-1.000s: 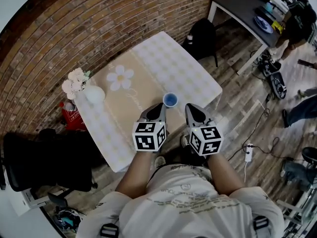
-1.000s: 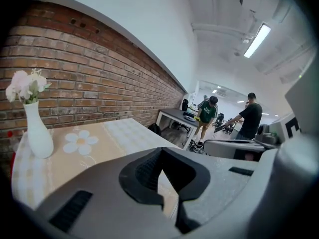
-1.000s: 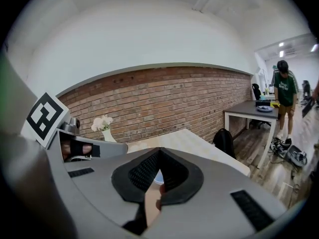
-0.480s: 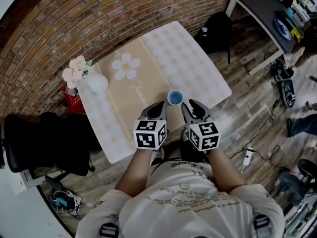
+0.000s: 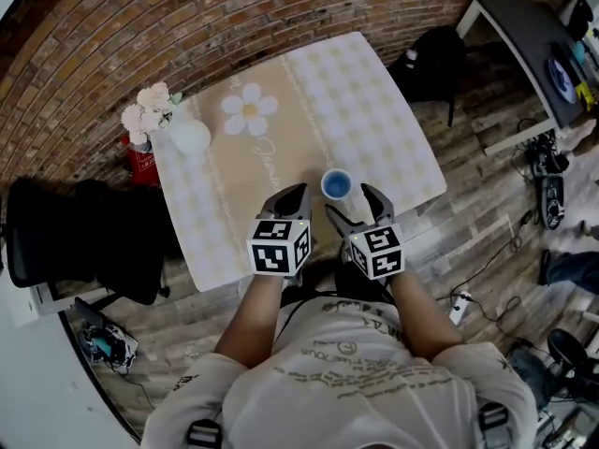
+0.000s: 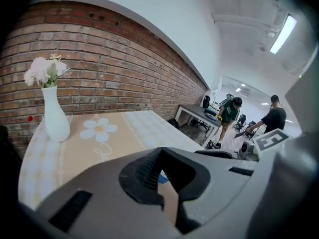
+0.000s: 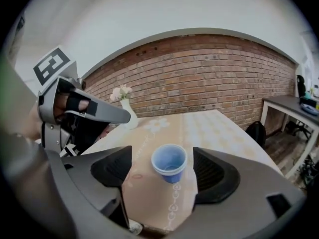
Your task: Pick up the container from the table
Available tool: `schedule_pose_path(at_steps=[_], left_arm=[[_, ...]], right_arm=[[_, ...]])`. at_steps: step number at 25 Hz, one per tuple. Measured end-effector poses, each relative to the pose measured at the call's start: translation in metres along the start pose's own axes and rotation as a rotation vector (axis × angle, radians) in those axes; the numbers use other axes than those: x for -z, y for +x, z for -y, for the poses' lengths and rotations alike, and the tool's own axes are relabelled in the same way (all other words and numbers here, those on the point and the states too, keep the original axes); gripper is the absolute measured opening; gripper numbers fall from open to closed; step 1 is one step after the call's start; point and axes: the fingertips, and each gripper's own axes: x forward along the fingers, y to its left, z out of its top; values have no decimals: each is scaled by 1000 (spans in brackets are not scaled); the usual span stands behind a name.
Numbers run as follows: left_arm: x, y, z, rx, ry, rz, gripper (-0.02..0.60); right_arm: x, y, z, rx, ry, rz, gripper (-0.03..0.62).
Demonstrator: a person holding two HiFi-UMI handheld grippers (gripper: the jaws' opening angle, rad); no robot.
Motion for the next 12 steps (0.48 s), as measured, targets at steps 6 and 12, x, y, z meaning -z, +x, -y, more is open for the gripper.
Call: schedule_pose_path(at_steps=[6,12], left_arm=[[9,-5,-5,-66,-25,-1,3],[20,-19,-16,-124,-45,-6,3]], right_arm=[[14,18,9,-15,-62,-62,370],[26,39,14,8,-127,-113,376]])
